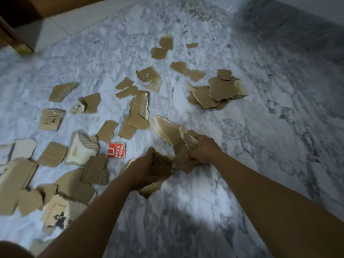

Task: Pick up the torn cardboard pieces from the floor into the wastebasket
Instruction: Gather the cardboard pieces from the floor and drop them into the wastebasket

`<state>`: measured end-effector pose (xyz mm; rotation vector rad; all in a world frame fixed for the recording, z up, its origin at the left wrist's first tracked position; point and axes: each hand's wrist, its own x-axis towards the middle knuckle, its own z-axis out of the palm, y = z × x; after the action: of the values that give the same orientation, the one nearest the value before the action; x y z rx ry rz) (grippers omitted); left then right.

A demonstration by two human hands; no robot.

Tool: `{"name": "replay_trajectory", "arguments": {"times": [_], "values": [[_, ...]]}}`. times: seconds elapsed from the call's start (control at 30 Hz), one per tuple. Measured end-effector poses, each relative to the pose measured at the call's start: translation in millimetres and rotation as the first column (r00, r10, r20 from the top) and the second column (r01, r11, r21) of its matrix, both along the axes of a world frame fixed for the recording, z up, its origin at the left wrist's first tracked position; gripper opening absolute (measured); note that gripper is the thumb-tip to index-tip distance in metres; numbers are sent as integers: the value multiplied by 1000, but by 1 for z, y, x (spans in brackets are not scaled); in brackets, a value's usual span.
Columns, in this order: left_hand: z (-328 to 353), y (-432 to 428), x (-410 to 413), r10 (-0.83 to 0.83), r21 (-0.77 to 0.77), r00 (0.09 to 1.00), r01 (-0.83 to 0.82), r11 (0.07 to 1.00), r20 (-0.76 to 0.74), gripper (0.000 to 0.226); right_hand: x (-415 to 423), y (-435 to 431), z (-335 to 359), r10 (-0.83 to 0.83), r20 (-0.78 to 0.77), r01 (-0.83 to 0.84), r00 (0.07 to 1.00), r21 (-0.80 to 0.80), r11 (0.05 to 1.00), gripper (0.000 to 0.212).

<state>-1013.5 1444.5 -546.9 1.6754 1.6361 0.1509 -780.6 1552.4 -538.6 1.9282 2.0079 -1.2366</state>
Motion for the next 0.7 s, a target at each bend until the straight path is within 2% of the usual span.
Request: {"name": "replay_trajectory", "arguments": {"times": [0.1,0.13,0.23,0.27,0.4,0.53,0.57,0.63,0.7], "values": [[7,0,-16,141,-79,979,-131,988,148,78,7,3,5,4,-70,-7,998,-40,999,64],[12,2,-21,136,-88,982,-125,988,129,70,10,5,9,27,-86,-32,996,-59,998,61],[29,12,-29,107,-145,990,-94,985,86,26,26,15,20,77,-110,-95,991,-172,980,48],[35,16,-30,95,-153,993,-83,985,74,24,33,19,25,83,-99,-102,992,-206,973,45],[51,42,-26,95,-138,995,-93,986,5,28,58,38,48,57,-54,-68,997,-244,967,37],[49,99,-8,-93,-94,989,82,992,-112,30,65,55,58,20,-64,-29,998,-145,989,33],[43,114,0,-151,-103,973,134,986,-177,35,64,56,57,17,-63,-24,998,-122,992,35],[32,134,17,-293,-147,871,255,956,-395,58,60,55,53,7,-61,-13,998,-100,995,39],[21,145,32,-401,-222,774,334,916,-489,75,59,54,44,-8,-62,1,998,-119,993,42]]}}
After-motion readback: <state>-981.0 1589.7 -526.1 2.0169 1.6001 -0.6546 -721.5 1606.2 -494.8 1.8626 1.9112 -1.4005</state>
